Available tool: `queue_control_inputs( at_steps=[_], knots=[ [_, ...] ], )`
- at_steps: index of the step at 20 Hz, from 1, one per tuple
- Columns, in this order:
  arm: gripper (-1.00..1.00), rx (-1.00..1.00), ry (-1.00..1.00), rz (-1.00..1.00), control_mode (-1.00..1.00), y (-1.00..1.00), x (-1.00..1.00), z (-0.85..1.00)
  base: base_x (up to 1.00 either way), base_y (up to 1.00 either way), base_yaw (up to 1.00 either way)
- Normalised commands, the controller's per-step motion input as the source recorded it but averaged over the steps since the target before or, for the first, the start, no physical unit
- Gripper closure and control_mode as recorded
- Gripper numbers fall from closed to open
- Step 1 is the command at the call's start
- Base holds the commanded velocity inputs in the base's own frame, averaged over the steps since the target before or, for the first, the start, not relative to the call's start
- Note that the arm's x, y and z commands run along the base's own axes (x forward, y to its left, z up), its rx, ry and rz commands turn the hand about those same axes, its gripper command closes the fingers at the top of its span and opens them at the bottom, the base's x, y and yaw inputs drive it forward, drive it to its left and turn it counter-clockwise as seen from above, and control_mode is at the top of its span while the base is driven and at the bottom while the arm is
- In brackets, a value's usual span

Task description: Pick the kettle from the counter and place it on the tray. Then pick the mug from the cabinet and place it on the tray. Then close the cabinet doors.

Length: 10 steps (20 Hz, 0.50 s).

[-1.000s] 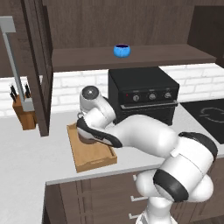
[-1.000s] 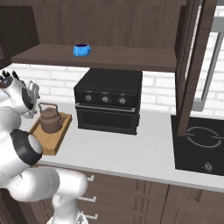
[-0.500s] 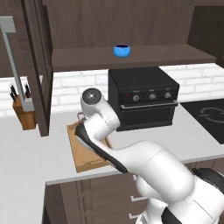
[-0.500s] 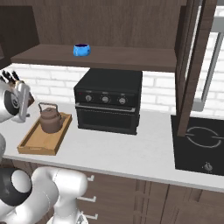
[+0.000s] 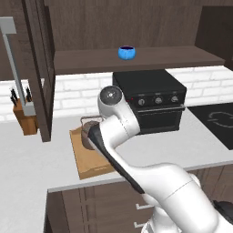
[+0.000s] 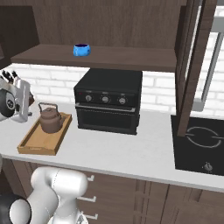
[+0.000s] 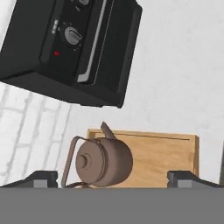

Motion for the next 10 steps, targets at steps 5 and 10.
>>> queue_control_inputs(
  at_steps=[5,10],
  knots=[
    [-1.0,-0.07,0.01,0.0,-1.0,-0.56,-0.16,0.42,0.0,0.0,0.0],
    [-1.0,-0.16,0.01,0.01,-1.0,-0.52,-0.08,0.39,0.0,0.0,0.0]
  ],
)
